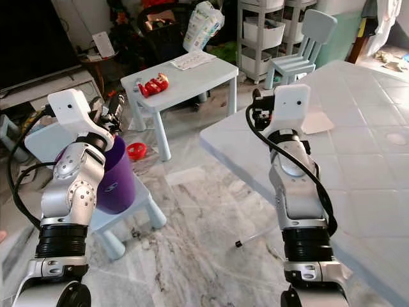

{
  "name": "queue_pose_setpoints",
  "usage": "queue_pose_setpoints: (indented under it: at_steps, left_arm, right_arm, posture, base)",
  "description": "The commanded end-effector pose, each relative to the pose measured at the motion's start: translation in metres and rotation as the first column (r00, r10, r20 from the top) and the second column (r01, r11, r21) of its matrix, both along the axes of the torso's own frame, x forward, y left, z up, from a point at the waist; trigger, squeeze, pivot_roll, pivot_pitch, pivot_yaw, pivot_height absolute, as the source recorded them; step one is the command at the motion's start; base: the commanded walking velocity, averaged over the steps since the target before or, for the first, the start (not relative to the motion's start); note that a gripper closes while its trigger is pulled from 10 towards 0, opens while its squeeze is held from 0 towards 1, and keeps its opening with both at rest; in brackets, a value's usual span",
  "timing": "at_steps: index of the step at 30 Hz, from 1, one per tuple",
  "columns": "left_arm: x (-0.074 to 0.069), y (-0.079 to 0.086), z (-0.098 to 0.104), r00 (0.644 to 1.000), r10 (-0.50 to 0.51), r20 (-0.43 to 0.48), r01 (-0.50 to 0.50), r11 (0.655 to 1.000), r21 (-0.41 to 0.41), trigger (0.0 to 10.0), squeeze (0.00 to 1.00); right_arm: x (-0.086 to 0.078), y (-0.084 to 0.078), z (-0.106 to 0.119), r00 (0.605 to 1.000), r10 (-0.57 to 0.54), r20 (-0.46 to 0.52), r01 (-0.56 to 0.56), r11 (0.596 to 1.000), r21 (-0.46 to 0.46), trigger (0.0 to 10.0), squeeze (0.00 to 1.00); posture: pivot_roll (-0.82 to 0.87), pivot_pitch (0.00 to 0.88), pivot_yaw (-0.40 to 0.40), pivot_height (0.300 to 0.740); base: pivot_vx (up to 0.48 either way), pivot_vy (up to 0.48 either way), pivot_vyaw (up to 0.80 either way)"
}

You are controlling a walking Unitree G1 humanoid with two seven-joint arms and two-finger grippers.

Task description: Picking trash to rubbish bin

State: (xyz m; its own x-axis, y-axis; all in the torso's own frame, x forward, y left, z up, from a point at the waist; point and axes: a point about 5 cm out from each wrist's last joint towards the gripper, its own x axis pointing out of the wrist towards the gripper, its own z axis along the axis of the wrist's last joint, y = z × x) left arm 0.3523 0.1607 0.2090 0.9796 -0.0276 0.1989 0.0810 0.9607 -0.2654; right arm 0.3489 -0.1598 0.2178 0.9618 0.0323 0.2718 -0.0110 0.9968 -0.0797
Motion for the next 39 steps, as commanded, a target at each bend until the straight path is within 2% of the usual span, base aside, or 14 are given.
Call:
queue_pose_setpoints:
  at_steps: [1, 13, 33, 39]
  left_arm:
    - [-0.0004, 0.0045, 0.0035, 1.000, 0.020, 0.012, -0.020, 1.000, 0.012, 10.0, 0.00]
    - [-0.0001, 0.0032, 0.0012, 1.000, 0.016, 0.000, -0.016, 1.000, 0.010, 10.0, 0.00]
    - [0.0029, 0.0009, 0.0080, 1.000, 0.020, 0.018, -0.020, 1.000, -0.007, 10.0, 0.00]
    - [0.0029, 0.0017, 0.0091, 1.000, 0.020, 0.023, -0.020, 1.000, -0.012, 10.0, 0.00]
  right_arm:
    - [-0.0009, 0.0061, 0.0070, 0.999, 0.028, 0.023, -0.028, 1.000, -0.011, 10.0, 0.00]
    - [-0.0010, 0.0055, 0.0058, 1.000, 0.025, 0.017, -0.025, 0.999, -0.025, 10.0, 0.00]
    - [0.0005, 0.0051, 0.0073, 1.000, 0.022, 0.015, -0.021, 1.000, -0.023, 10.0, 0.00]
    - [0.0003, 0.0047, 0.0073, 1.000, 0.020, 0.010, -0.020, 1.000, -0.016, 10.0, 0.00]
  posture:
    - [-0.09, 0.000, 0.029, 0.740]
    - [-0.09, 0.000, 0.028, 0.740]
    - [-0.09, 0.000, 0.034, 0.740]
    - [-0.09, 0.000, 0.034, 0.740]
  base:
    - [0.311, 0.364, 0.00]
    - [0.263, 0.364, 0.00]
    - [0.000, 0.000, 0.00]
    - [0.000, 0.000, -0.68]
